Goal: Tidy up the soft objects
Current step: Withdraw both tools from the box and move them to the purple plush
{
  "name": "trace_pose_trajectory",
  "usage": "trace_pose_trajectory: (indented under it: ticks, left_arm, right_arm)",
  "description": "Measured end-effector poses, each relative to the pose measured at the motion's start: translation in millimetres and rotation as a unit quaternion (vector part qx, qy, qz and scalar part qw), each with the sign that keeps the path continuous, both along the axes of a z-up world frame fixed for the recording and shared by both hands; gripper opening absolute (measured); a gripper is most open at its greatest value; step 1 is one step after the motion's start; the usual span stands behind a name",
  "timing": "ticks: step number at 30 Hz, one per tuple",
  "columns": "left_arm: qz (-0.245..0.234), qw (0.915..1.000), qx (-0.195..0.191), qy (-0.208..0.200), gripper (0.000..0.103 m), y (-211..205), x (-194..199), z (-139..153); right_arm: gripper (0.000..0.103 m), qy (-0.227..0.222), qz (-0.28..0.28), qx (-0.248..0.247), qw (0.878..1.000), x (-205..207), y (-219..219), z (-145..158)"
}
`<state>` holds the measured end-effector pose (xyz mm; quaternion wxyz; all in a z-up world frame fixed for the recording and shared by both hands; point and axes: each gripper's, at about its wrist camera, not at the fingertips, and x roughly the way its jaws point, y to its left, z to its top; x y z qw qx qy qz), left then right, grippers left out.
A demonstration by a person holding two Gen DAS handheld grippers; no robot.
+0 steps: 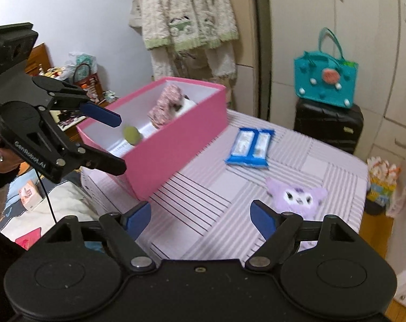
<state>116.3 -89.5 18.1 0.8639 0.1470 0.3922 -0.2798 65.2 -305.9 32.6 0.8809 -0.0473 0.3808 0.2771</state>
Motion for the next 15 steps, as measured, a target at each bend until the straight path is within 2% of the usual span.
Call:
trace_pose_trajectory:
  ticks: [4,7,10,15]
  left_arm:
    - [-0.017,0.9997,-0.006,0.018,0.088,-20,9,-12]
    - [-0.022,0.9996,-0.011,0.015,0.088,-33,16,-21]
    - [-0.02,0.9996,-0.018,0.013,0.088,-46,23,-32]
    - [-0.008,0.9991,-0.037,0.019,0.088,-62,38,-48]
  right_arm:
    - [0.085,0.007,-0.021,0.009,1.0,5,-19,-19]
    - [0.085,-0.005,-0.04,0.008,0.999,11,-30,-34]
    - [0.085,-0.017,-0.054,0.002,0.998,18,-37,-51]
    - [0.085,-0.026,-0.08,0.025,0.996,29,-51,-78]
